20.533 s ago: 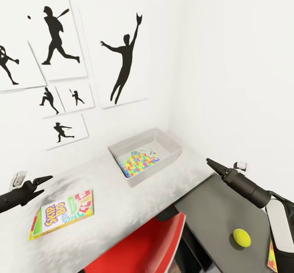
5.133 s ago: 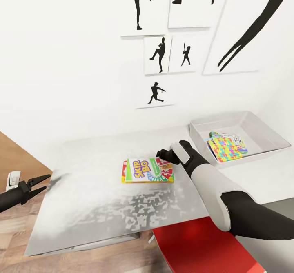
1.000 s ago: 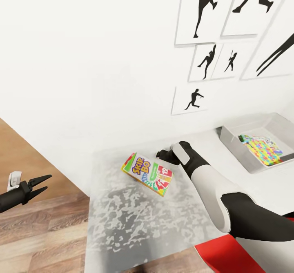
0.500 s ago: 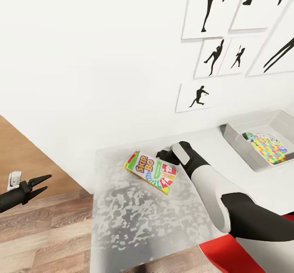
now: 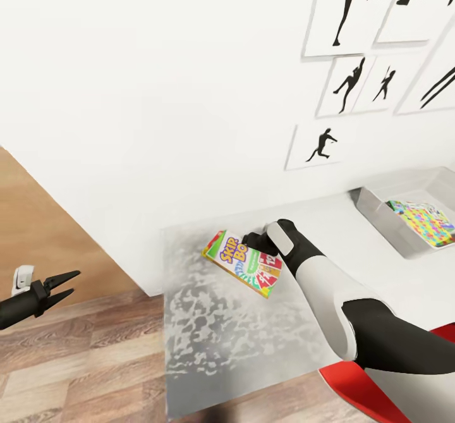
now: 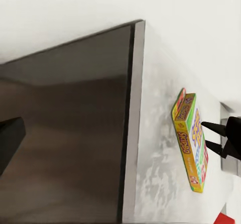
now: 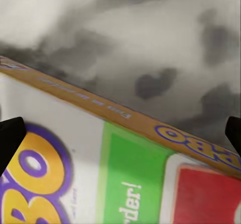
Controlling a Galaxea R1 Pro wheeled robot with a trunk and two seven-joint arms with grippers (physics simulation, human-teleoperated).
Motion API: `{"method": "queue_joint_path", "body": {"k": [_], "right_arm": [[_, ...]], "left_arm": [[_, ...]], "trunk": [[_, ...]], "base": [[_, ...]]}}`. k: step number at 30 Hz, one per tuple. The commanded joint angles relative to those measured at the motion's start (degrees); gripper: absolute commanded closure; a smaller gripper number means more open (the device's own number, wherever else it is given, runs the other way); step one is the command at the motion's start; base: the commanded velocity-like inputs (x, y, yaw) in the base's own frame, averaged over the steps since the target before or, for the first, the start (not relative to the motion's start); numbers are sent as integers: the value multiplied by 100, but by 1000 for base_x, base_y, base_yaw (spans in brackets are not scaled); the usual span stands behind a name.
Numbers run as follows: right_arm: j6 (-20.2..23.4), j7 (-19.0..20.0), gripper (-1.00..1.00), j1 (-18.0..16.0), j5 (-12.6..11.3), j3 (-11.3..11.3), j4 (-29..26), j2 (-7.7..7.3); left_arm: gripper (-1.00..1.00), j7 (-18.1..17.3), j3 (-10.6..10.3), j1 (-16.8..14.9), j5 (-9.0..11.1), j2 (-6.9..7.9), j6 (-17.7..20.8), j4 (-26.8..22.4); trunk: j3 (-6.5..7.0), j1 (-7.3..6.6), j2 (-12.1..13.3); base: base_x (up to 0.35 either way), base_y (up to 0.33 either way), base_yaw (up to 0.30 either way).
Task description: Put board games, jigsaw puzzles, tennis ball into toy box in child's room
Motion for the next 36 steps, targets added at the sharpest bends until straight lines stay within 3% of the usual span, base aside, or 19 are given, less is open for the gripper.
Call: {"method": "queue_joint_path", "body": {"k": [1,15,36], "right_arm": [[12,-55,-100,-3,-63,25,-6,0],[12,-55,-100,-3,-63,25,0,-39],[12,-55,-100,-3,-63,25,3,-51]], "left_arm": [[-100,-26,5,-5,-14,1,20,3],[-100,-26,3,-5,-14,0,23,3],[-100,-26,-5,-5,-14,-7,19,3]], "trunk": [[-10,3,-10],[-10,3,-10],[-10,3,-10]], "base": [[-34,156,0],[-73,49,0],[-55,181,0]]}}
